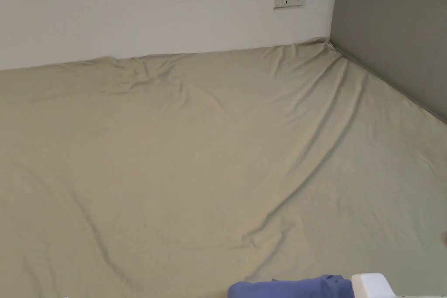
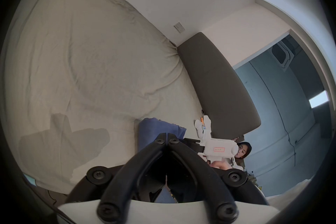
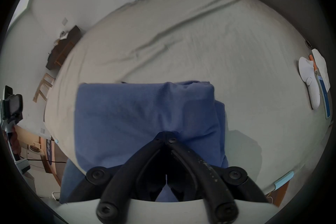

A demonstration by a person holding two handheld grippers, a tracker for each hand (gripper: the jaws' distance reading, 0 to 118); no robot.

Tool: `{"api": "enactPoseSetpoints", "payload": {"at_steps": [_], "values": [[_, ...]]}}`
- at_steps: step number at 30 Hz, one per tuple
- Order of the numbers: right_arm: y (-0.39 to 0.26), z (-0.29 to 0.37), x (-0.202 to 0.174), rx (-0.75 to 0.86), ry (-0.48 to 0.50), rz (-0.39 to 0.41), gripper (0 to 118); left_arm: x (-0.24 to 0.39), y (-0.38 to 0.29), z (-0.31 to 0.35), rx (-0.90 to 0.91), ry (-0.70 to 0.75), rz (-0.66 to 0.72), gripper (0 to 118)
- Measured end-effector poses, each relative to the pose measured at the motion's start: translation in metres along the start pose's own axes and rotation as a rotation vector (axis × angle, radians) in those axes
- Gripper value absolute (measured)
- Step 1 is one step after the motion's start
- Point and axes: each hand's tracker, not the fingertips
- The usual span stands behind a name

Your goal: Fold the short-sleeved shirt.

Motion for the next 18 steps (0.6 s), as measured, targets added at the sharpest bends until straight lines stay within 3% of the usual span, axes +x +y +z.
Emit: {"api": "enactPoseSetpoints", "payload": {"at_steps": [7, 8, 9, 10, 11, 12, 13, 14, 18], "values": [[0.002, -0.006, 0.012, -0.018, 0.052, -0.038, 1, -0.007, -0.006, -0.025, -0.054, -0.085, 0.054, 0], [0.002, -0.006, 0.015, -0.02, 0.068, -0.056, 1, -0.009, -0.006, -0.03, -0.072, -0.088, 0.047, 7], [0.001, -0.006, 0.016, -0.019, 0.075, -0.06, 1, -0.013, -0.007, -0.037, -0.09, -0.109, 0.046, 25], [0.001, -0.007, 0.018, -0.017, 0.081, -0.062, 1, -0.014, -0.009, -0.048, -0.098, -0.106, 0.051, 58], [0.0, -0.006, 0.02, -0.015, 0.086, -0.073, 1, -0.019, -0.009, -0.059, -0.129, -0.112, 0.051, 70], [0.0, -0.006, 0.02, -0.012, 0.09, -0.084, 1, -0.026, -0.01, -0.072, -0.178, -0.125, 0.048, 70], [-0.002, -0.005, 0.021, -0.009, 0.095, -0.084, 1, -0.031, -0.012, -0.088, -0.215, -0.107, 0.05, 97], [-0.003, -0.005, 0.023, -0.005, 0.103, -0.087, 1, -0.035, -0.015, -0.105, -0.249, -0.097, 0.046, 115], [-0.008, -0.015, 0.034, 0.007, 0.172, -0.149, 1, -0.056, -0.022, -0.155, -0.329, -0.106, 0.028, 114]]}}
